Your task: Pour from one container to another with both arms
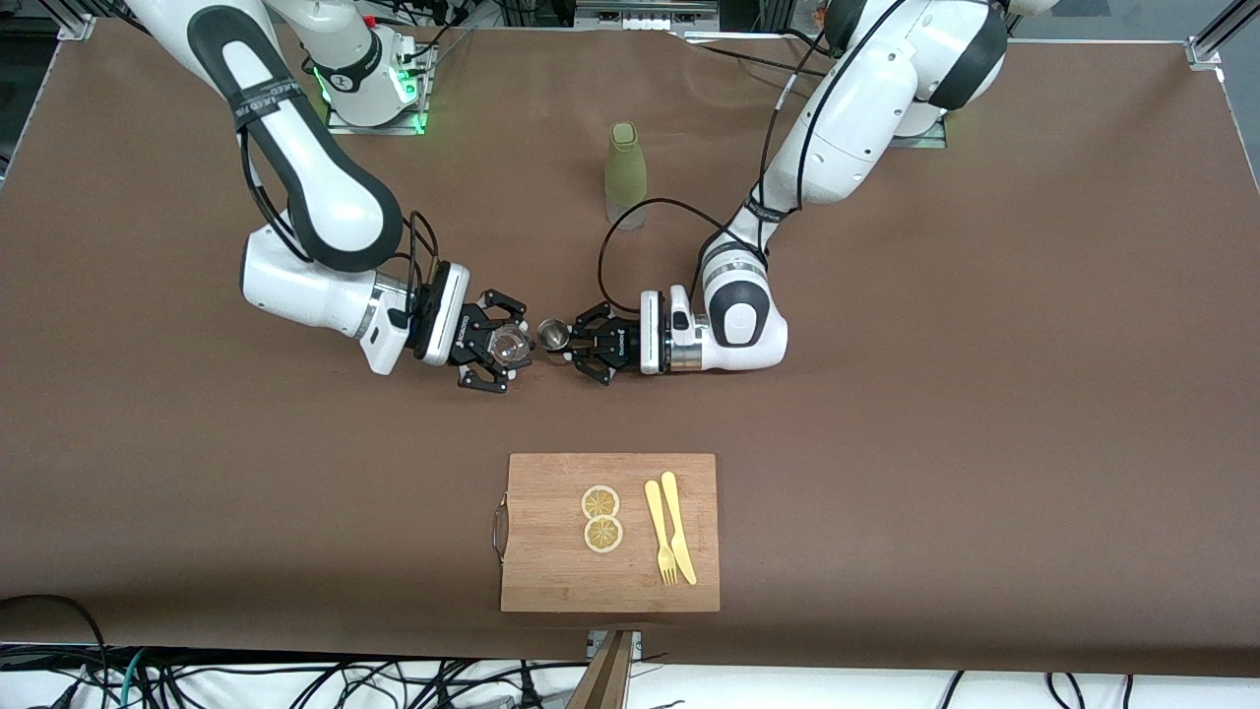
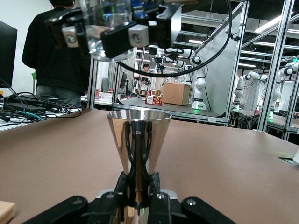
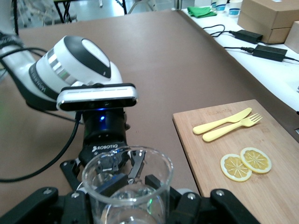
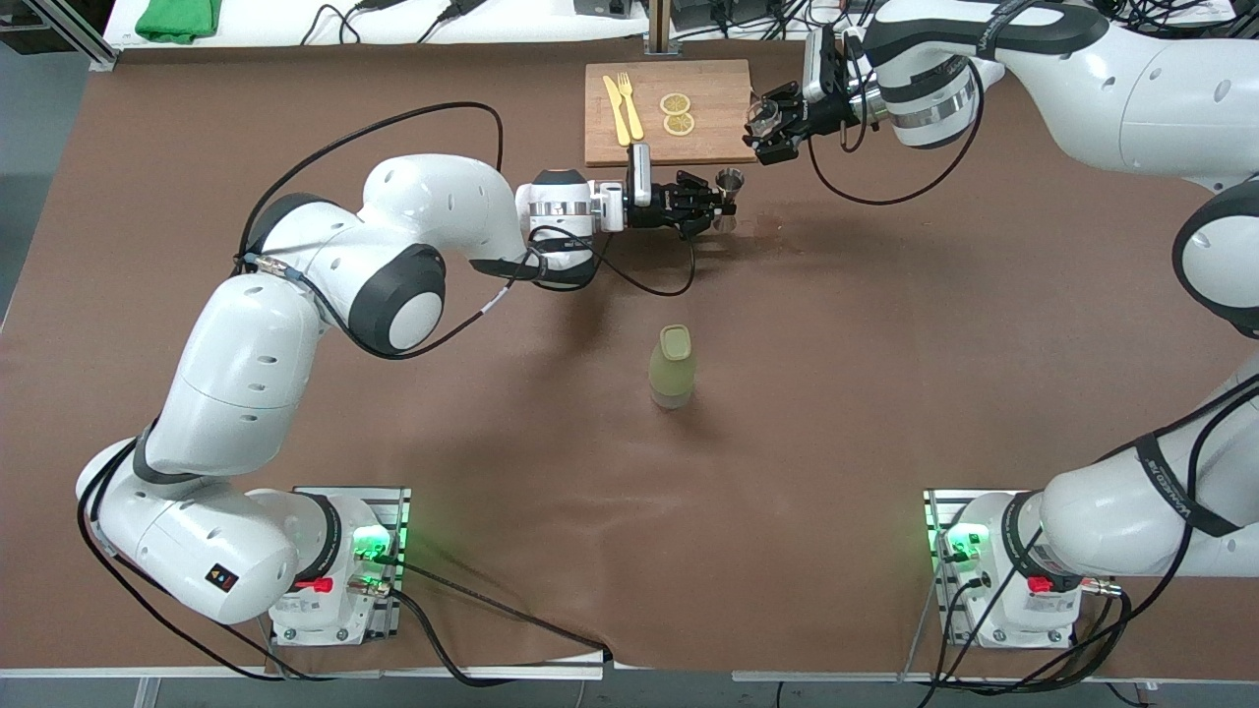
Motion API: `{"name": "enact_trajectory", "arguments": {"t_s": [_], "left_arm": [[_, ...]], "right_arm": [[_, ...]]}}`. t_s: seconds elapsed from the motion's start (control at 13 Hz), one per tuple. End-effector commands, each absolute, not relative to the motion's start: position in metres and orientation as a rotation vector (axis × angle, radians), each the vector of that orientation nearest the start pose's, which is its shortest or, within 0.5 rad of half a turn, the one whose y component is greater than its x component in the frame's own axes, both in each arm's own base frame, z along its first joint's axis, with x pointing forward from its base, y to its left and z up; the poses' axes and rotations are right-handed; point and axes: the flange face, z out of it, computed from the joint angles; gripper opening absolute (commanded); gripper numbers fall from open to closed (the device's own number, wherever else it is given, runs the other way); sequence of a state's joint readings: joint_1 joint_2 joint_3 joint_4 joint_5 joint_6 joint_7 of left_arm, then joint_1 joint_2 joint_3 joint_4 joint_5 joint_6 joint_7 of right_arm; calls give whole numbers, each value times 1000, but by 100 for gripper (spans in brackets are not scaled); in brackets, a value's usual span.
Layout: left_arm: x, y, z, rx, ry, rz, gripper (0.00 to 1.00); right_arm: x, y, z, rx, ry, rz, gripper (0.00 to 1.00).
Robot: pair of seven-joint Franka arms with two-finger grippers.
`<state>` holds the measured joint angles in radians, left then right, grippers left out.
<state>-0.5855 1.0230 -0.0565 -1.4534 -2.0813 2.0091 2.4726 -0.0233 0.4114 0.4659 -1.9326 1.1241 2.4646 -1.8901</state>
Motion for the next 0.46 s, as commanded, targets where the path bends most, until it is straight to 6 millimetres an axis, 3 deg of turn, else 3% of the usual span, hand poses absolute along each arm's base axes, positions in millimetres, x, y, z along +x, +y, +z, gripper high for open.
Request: {"name": "enact_trajectory", "arguments": {"t_s": [0.0,0.38], "left_arm": [[552,-471,97,1320,-1116,1181,0],[552,-473,98,1318,-1118,1183,0]], "right_arm": [[560,248,321,-1848,-1631,-822,26],[561,244,323,-1869,-1806,-821,25]]}}
